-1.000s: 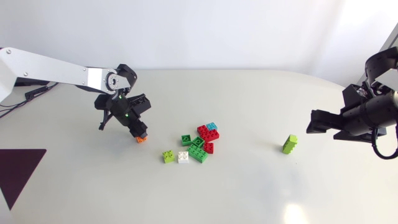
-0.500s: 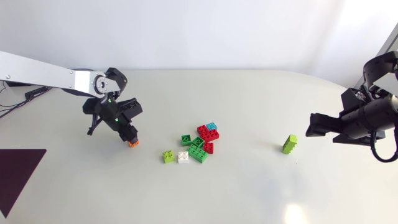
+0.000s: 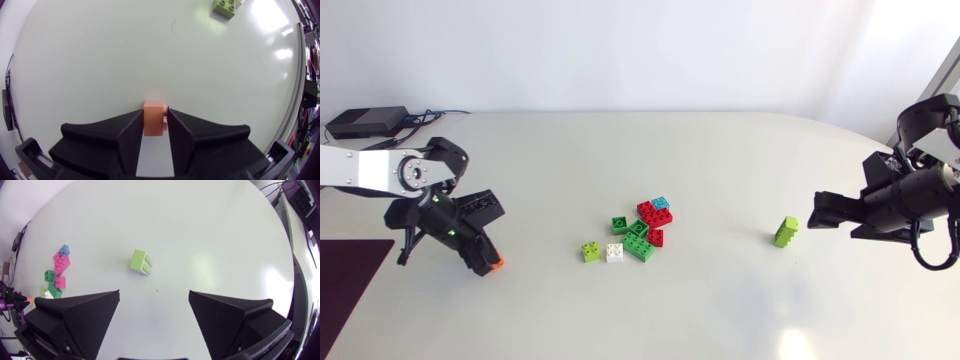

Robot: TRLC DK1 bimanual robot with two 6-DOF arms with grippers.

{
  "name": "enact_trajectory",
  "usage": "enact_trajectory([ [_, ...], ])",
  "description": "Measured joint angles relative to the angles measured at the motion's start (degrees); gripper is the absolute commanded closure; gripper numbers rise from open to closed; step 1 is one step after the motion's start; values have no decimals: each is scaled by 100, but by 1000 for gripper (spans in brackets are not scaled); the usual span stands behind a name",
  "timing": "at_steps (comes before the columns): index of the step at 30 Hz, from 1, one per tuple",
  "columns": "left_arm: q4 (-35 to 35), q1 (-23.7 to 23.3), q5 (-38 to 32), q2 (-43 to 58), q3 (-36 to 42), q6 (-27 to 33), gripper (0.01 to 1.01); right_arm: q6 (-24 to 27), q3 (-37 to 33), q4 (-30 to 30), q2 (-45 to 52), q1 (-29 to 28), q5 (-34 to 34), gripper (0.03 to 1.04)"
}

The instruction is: Sort duplo bricks by size, large to the right and small to the left

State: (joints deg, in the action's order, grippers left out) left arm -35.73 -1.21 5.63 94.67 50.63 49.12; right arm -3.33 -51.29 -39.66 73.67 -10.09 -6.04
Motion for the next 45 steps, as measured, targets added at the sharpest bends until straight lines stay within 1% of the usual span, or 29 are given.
enact_trajectory([
  [2, 15, -146, 24, -70, -90, 107, 795, 0, 26, 20, 0, 0, 2, 70],
  [3, 15, -179, 35, -72, -94, 133, 739, 0, 33, 44, 0, 9, 2, 70],
  [4, 15, -181, 42, -72, -92, 146, 575, 0, 33, 63, 0, 24, 0, 70],
  [5, 13, -179, 35, -72, -92, 166, 318, 0, 33, 79, 0, 37, 0, 70],
  [6, 2, -155, 11, -72, -92, 190, 131, 0, 37, 83, 0, 42, 0, 70],
  [7, -111, -101, -22, -59, -92, 192, 57, 0, 37, 83, 0, 44, 0, 70],
  [9, -433, 76, -20, -59, -79, 195, 54, 0, 44, 81, 0, 44, 2, 70],
  [11, -667, 428, 37, -61, 11, 186, 52, 0, 44, 83, -2, 44, 0, 69],
  [13, -739, 850, 59, -61, 236, 83, 52, 0, 44, 83, -2, 44, 0, 70],
  [16, -752, 1462, 66, -46, 833, -221, 54, 0, 44, 83, -2, 44, 2, 70],
  [18, -743, 1836, 68, 109, 1394, -413, 54, 0, 44, 83, -2, 44, 2, 70],
  [20, -695, 2131, 105, 402, 1899, -560, 54, 0, 44, 83, -2, 44, 0, 70],
  [22, -688, 2347, 107, 758, 2238, -658, 54, 0, 44, 83, 0, 44, 2, 70],
  [26, -721, 2623, 107, 1325, 2347, -732, 54, 4, 44, 85, 11, 20, 2, 70],
  [30, -719, 2798, 107, 1582, 2345, -789, 54, 44, 44, 103, 13, -15, 2, 69],
  [41, -623, 2809, 107, 1729, 2275, -833, 66, 42, 44, 105, 48, -4, 2, 70],
  [43, -531, 2809, 105, 1823, 2271, -855, 123, 42, 44, 105, 48, -4, 2, 70],
  [45, -468, 2809, 105, 1919, 2267, -872, 136, 42, 44, 105, 48, -4, 2, 70],
])
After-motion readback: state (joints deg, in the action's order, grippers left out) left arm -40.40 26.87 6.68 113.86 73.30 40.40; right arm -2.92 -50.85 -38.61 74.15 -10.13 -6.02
